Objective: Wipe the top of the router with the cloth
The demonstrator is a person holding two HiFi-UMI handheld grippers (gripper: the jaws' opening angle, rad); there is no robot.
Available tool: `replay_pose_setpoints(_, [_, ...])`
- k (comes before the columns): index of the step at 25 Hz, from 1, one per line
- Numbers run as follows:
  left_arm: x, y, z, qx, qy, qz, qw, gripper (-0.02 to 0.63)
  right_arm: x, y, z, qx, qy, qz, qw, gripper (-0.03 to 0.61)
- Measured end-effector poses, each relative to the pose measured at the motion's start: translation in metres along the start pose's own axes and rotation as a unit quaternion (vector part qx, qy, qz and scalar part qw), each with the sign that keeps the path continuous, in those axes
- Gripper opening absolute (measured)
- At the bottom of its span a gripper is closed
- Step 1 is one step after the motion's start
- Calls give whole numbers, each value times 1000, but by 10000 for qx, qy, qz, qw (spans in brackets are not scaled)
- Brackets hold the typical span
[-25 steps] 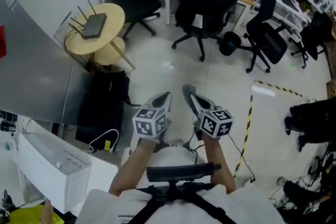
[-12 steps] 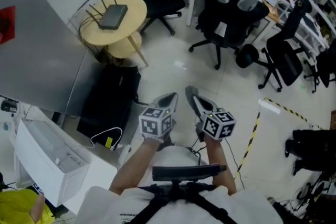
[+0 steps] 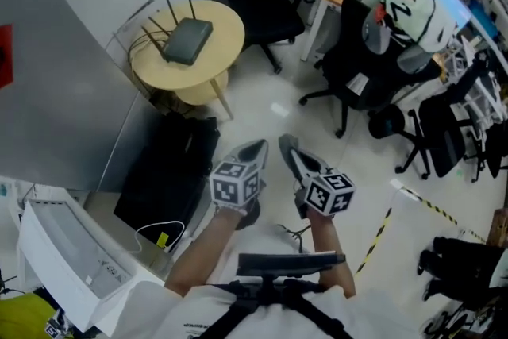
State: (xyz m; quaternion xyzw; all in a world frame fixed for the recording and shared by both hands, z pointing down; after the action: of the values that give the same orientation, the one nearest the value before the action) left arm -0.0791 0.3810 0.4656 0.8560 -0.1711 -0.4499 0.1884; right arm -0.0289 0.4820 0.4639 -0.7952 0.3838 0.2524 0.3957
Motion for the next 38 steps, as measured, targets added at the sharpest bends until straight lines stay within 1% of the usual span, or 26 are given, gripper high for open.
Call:
replay_pose_setpoints(7, [62,70,-17,207,-98,222,9995,-9,71,3,-81,255,149,184,9994,37])
replay_pose_setpoints(13, [101,123,-20,397,-246,369,9982,-9,116,9,-133,421,203,337,9983,37])
replay_pose_setpoints(16, [111,143,-17,489,-313,456,9973,-9,126,15,-152,512,255,378,9976,37])
replay_pose_setpoints(20, [116,162,-7,646,-443,620,9950,-9,136,25,-168,633,353,552,9958,37])
replay_pose_setpoints(24, [118,178,3,868,-601,780,9914,-9,150,29,-183,772,373,678,9940,37])
replay_pose_setpoints(28, [121,201,8,1084,-686,995,9867,-9,161,34,-210,995,513,758,9908,37])
replay_pose_setpoints(31, [133,223,3,1213,-728,1149,9833,-9,178,34,-237,1127,622,823,9883,37])
replay_pose_setpoints(38, [177,277,-12,1564,-894,1267,9754,-9,226,43,-319,1604,867,1099,9771,37])
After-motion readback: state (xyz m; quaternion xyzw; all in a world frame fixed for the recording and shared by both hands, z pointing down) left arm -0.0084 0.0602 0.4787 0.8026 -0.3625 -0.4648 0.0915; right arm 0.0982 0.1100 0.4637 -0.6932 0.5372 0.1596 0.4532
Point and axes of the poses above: the fingertips, and each gripper's own axes: z backward along the fingers, y to its left, x out of its top, the point moved 3 cm from there along z, backward along the fingers, and after that the axes turned 11 degrees about y, right-handed, at the moved point
